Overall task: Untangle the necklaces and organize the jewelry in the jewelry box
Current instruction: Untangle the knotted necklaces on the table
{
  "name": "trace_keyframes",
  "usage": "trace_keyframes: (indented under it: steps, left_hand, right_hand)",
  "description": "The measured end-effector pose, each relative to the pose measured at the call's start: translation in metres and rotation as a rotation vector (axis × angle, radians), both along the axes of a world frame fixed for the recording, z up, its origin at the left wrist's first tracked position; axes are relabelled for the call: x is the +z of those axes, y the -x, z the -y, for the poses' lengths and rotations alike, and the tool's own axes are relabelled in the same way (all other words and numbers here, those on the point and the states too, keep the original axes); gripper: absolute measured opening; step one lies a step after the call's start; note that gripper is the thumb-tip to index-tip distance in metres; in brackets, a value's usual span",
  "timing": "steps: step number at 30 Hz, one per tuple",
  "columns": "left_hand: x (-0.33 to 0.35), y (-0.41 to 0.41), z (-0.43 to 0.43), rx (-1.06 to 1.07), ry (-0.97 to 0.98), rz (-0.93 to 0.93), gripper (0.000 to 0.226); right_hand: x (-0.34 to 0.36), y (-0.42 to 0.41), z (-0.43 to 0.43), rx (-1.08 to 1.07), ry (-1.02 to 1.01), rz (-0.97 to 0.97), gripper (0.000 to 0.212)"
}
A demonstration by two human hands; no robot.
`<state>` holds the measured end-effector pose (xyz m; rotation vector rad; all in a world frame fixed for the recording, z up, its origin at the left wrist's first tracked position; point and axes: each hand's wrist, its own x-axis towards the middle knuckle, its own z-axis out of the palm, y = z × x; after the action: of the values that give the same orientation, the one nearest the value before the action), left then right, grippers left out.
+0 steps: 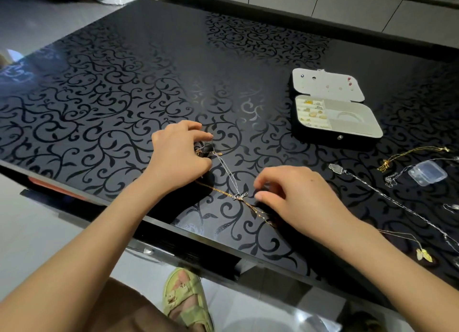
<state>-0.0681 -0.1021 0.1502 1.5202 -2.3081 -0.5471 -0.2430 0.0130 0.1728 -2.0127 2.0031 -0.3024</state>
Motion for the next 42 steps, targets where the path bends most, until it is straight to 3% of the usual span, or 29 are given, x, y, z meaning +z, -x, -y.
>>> trace_keyframes:
  steps: [4,10,13,16,23,31,42]
  left_hand:
    - [-0.003,-0.001,-0.004,0.012,0.063,-0.019,0.038]
    - [-0.001,-0.005,-0.01,0.022,0.176,-0.183,0.031]
    - [0.002,-0.001,-0.023,-0.2,0.068,-0.203,0.025]
    - [-0.005,0.007,-0.042,-0.38,-0.036,-0.099,0.016]
    - [-0.018,0.014,-0.048,-0.242,-0.079,-0.151,0.019]
    - [-0.017,0.013,-0.049,-0.303,-0.11,-0.149,0.008]
    - [-0.01,-0.001,-0.042,-0.4,-0.295,-0.234,0.012]
  right_hand:
    - [-0.012,-0.007,0.014,0.092,-0.033,0.045,0.004]
    - [-0.013,-0.005,0.016,0.109,-0.081,0.065,0.01]
    - [-0.011,-0.001,0.015,0.117,-0.086,0.07,0.01]
    - [-0.01,0.001,0.017,0.098,-0.092,0.119,0.009]
    - [-0.006,-0.004,0.017,0.006,-0.019,0.273,0.008]
    - [-0.012,-0.003,0.017,-0.044,0.06,0.379,0.011]
    - [-0.012,0.009,0.017,0.241,0.15,-0.035,0.007]
